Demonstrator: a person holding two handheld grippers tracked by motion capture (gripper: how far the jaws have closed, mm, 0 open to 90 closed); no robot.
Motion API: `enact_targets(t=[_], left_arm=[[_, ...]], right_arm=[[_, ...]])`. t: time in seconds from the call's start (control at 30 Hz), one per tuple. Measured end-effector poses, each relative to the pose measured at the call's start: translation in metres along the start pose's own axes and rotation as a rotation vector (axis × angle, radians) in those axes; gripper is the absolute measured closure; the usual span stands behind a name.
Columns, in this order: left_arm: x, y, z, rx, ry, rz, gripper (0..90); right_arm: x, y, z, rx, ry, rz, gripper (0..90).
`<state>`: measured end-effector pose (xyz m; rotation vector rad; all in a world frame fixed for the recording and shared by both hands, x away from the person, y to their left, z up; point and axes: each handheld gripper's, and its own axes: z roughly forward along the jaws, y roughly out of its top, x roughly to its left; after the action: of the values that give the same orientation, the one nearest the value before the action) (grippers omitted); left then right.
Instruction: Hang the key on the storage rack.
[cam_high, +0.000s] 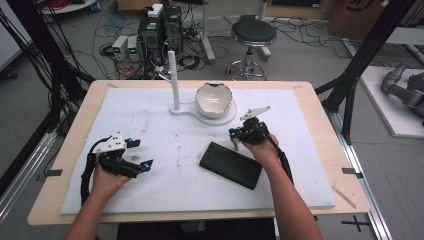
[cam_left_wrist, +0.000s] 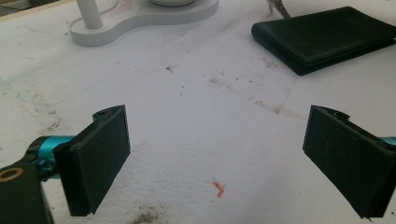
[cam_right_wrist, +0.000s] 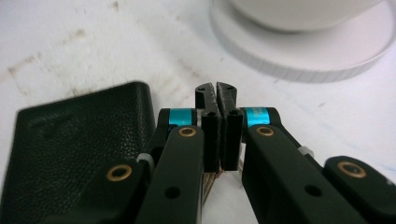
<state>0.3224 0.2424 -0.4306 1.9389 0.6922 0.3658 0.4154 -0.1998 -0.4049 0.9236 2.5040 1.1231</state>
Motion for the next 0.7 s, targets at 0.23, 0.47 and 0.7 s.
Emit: enact_targets(t=[0.23, 0.47, 0.7], left_arm=[[-0.002, 0.003, 0.000, 0.003, -0.002, 0.008, 7.4], [-0.004, 0.004, 0.001, 0.006, -0.005, 0.021, 7.4], [-0.004, 0.005, -0.002, -0.001, -0.005, 0.019, 7.5]], right_arm=[[0.001, 0.024, -0.039, -0.128, -0.013, -0.002, 90.0], [0.012, 0.058, -0.059, -0.176, -0.005, -0.045, 90.0], [0.017, 0.091, -0.067, -0.203, 0.008, -0.088, 90.0]])
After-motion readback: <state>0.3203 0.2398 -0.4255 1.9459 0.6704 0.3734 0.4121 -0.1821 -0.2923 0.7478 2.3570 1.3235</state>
